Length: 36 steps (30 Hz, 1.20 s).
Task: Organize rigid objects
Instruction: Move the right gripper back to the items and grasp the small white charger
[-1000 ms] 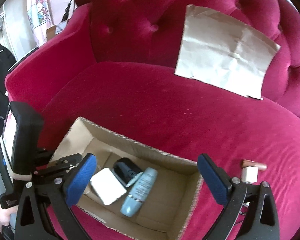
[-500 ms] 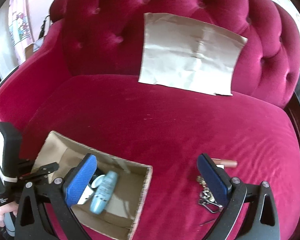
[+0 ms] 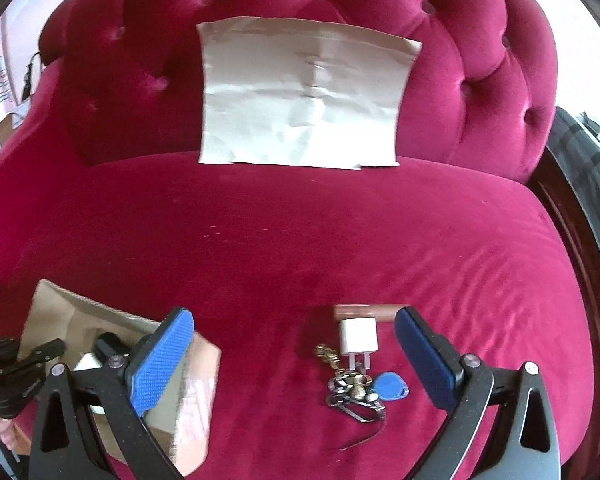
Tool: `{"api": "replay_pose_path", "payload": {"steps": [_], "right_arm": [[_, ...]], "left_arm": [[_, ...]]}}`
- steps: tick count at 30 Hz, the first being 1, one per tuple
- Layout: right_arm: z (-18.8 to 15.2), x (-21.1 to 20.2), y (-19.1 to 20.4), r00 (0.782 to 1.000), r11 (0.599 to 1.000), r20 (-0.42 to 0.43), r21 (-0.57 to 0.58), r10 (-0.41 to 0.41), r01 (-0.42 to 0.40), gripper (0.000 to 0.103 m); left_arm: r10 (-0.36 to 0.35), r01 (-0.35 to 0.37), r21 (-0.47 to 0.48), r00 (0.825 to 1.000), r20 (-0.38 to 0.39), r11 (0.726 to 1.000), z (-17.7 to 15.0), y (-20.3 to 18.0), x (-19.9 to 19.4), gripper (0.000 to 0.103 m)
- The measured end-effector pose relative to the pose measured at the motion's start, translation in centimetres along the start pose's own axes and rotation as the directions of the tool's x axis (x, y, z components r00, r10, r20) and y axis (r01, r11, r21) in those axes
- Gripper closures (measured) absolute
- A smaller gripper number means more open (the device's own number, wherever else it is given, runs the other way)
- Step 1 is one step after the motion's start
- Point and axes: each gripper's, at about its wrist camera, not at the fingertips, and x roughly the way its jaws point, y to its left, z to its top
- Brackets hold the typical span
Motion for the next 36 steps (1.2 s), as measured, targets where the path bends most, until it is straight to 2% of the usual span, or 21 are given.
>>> {"api": "replay_pose_path", "payload": {"steps": [16, 31, 34, 36], "right_arm": [[-1.0, 5.2, -4.3, 0.991, 0.992, -0.100, 0.075, -0.093, 0.101, 0.000], [-2.4, 8.6, -5.0, 0.976, 0.988, -0.192, 0.102, -0.099, 0.120, 0.001], [-2.5, 8.6, -5.1, 0.977, 0.986, -0.188, 0.111, -0.101, 0.123, 0.002], [-2.5, 8.6, -5.1, 0.977, 0.986, -0.189, 0.116, -0.097, 0.121, 0.008]], "left_arm": [[-0.006, 0.006, -0.003, 1.000, -0.003, 1.000, 0.0, 2.1, 0.0, 0.099], [-0.005, 0.005, -0.003, 1.000, -0.002, 1.000, 0.0, 2.1, 0.1, 0.099], [-0.004, 0.004, -0.003, 1.000, -0.002, 1.000, 0.0, 2.0, 0.1, 0.099], [-0.004, 0.004, -0.003, 1.000, -0.002, 1.000, 0.0, 2.1, 0.1, 0.099]]}}
